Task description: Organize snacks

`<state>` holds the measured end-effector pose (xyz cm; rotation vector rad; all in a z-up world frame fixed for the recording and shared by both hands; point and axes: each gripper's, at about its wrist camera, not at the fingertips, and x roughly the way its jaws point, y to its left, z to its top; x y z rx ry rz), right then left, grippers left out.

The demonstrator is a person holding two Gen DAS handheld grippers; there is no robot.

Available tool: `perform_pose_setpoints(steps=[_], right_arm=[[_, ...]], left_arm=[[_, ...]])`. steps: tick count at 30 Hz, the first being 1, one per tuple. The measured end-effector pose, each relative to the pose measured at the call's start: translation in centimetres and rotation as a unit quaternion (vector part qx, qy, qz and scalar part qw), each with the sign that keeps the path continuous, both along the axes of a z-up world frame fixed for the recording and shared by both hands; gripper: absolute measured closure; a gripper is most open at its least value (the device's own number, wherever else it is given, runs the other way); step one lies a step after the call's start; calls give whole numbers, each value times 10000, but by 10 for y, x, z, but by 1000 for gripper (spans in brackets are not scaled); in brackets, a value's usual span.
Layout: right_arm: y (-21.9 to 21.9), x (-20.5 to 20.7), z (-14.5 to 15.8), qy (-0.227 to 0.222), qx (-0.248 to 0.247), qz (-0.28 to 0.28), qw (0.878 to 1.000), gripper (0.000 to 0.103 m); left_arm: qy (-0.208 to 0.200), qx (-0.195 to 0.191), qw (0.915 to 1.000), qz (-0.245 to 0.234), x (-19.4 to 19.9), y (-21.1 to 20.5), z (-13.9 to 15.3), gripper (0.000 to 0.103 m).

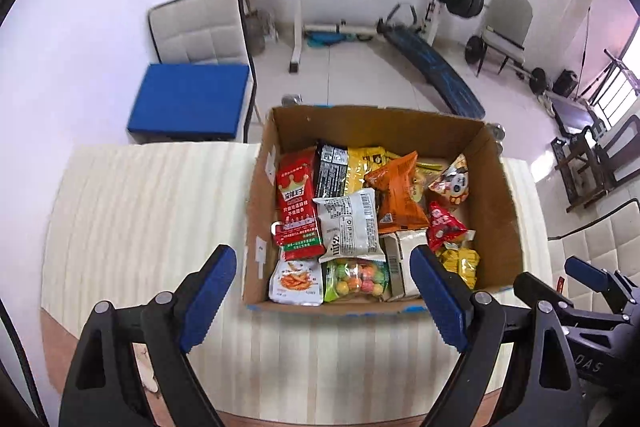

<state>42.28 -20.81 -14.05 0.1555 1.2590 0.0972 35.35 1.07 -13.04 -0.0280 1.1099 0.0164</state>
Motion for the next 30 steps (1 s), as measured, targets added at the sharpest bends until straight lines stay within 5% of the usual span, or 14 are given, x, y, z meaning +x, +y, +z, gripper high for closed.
perform_pose_setpoints(steps=[12, 14, 17, 30], right_arm=[[3, -89, 78, -627, 40, 254, 9977, 3], [4, -105, 90, -768, -44, 284, 9966, 2], [3, -125, 107, -949, -62, 267, 9951, 2], [-12, -191, 174, -1457, -160, 176, 9890, 1]], left_arm=[[-727, -108, 9970, -226, -92, -13, 69, 13], [-826, -66, 9962, -281, -105, -16, 78, 1], [-1017, -66, 9944, -282, -122, -18, 92, 0], [-1296, 14, 9915, -101, -177, -20, 126, 0]])
